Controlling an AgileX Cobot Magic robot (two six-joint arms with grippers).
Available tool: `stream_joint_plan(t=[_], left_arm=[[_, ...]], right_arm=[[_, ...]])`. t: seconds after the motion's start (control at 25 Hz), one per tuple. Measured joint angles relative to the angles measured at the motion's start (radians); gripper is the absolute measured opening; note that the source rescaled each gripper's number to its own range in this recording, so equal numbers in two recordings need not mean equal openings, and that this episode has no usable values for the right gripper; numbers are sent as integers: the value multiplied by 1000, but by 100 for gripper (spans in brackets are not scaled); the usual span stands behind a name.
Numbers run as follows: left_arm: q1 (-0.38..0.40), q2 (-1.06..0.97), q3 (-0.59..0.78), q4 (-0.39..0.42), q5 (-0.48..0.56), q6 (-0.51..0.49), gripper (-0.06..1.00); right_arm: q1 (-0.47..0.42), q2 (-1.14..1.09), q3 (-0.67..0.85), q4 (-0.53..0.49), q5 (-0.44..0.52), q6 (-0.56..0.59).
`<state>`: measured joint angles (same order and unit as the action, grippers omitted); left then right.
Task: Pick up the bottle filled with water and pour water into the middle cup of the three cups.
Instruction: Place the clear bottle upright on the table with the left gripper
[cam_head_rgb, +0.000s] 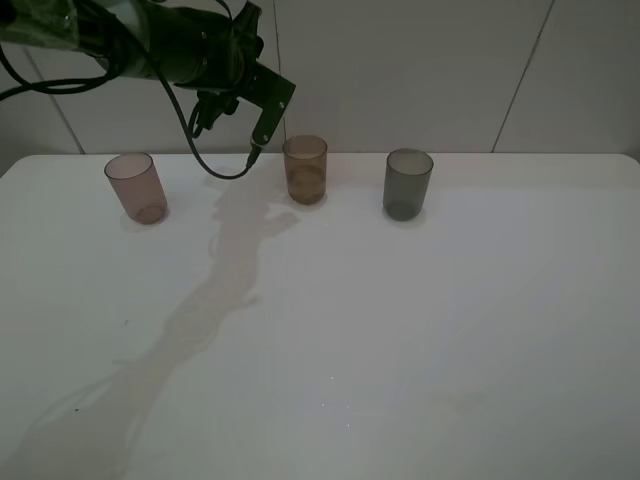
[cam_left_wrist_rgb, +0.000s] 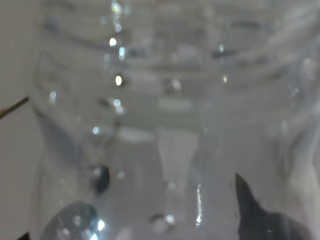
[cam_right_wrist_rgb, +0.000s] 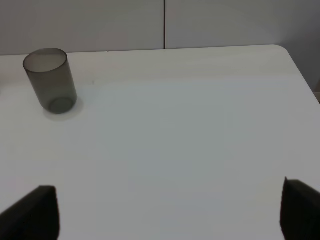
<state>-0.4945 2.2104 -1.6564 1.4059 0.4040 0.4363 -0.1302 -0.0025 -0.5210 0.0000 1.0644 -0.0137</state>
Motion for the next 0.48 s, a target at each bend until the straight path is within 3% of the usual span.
stream_joint_plan(t=[0.48], left_arm=[[-7,0,0,4,0,0,2]], right_arm=[[0,0,0,0,0,0]])
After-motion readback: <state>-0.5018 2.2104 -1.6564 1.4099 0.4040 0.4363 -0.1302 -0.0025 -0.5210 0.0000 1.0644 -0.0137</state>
